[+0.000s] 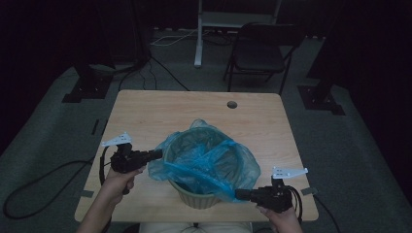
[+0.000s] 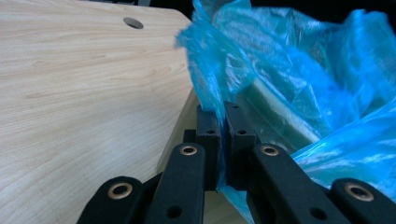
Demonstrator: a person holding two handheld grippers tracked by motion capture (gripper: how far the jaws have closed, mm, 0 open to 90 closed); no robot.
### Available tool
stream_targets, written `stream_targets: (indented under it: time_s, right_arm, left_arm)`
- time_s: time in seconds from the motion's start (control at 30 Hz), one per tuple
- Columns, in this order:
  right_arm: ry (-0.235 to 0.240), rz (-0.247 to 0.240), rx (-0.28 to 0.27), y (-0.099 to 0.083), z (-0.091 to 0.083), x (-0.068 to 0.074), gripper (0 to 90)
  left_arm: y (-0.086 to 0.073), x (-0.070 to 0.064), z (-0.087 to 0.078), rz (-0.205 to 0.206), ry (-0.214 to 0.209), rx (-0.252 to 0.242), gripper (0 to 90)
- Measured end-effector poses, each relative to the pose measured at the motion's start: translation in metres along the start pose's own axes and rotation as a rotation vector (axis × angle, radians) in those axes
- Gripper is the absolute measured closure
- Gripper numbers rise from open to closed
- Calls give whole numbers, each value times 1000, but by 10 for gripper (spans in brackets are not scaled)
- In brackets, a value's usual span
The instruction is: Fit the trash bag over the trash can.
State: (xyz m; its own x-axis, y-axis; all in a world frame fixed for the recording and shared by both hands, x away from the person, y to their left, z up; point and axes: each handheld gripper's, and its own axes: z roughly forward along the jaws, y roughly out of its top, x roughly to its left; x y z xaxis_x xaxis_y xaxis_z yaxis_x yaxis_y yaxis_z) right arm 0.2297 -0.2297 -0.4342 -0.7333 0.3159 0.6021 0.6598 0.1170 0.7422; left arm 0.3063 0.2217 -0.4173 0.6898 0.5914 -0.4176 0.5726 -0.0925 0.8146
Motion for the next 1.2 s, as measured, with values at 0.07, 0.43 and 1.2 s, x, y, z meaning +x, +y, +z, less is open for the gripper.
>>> stream_targets:
  time_s: [0.07,0.43,1.2]
  right_arm:
    - [-10,1,-9,0,-2,-2,896]
    - [-195,-149,-208,89,-45,-1,481]
    - [-34,-237,31,147,14,-3,893]
  left_arm:
    - [0,0,0,-3,-5,0,874]
    - [3,2,-3,-19,-17,-26,875]
    - [6,4,-2,-36,-14,-29,836]
